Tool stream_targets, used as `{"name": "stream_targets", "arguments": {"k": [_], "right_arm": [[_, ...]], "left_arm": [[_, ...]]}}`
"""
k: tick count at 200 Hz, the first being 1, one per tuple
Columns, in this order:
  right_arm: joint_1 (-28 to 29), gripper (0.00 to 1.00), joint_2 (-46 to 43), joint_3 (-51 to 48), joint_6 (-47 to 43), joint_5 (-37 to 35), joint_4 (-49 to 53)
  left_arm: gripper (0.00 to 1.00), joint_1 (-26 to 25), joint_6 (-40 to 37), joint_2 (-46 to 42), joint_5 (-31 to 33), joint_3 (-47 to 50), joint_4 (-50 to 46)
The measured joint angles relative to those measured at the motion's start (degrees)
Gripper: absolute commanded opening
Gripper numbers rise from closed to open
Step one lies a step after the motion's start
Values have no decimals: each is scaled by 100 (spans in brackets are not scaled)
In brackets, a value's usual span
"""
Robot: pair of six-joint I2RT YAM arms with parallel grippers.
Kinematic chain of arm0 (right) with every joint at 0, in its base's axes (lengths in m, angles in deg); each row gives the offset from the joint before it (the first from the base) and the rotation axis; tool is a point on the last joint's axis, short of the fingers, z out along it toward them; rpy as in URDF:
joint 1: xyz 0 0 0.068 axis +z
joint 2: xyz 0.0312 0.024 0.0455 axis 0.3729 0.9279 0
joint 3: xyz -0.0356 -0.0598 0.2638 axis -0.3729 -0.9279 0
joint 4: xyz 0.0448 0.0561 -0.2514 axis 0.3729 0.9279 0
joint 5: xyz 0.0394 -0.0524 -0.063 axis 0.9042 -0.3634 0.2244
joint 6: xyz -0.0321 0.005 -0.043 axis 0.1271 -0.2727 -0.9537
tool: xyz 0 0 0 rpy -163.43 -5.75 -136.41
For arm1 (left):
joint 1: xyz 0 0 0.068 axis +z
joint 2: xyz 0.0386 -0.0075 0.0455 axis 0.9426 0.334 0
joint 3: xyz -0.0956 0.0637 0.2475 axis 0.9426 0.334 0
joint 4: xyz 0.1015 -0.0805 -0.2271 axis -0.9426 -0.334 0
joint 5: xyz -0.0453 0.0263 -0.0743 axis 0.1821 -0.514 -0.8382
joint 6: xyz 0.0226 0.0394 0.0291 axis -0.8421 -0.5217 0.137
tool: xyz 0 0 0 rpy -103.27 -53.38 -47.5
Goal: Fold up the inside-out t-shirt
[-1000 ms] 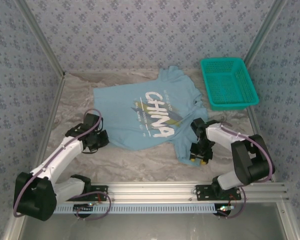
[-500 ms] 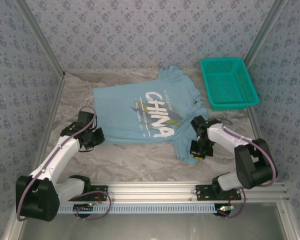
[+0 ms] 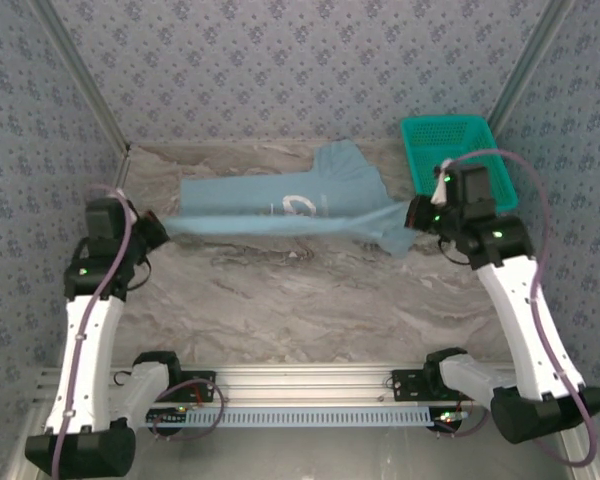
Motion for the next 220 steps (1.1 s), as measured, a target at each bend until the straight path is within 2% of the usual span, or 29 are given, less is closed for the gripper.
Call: {"name": "stream_targets", "arguments": {"k": [43, 97, 132, 156, 181, 203, 220], "right_arm": [[-479, 0, -271, 1930, -352, -551, -83], [-505, 0, -142, 5056, -868, -903, 345], [-501, 0, -98, 5807, -1220, -1139, 358], [-459, 0, 170, 5788, -1486, -1344, 282], [-450, 0, 708, 5233, -1722, -1480, -184], [-450, 0, 1558, 4446, -1882, -1488, -927], [-450, 1, 2597, 4059, -1978, -1482, -1567]], "left_arm": [[0, 0, -214, 256, -109, -2223, -177], [0, 0, -549, 367, -92, -4774, -1069], [0, 0, -695, 588, -42, -5866, -1220], [0, 0, -695, 1019, -87, -5932, -1154], [0, 0, -691, 1716, -107, -5268, -811], [0, -26, -667, 2500, -105, -4304, -269], [1, -74, -643, 3364, -63, -3628, 184]]}}
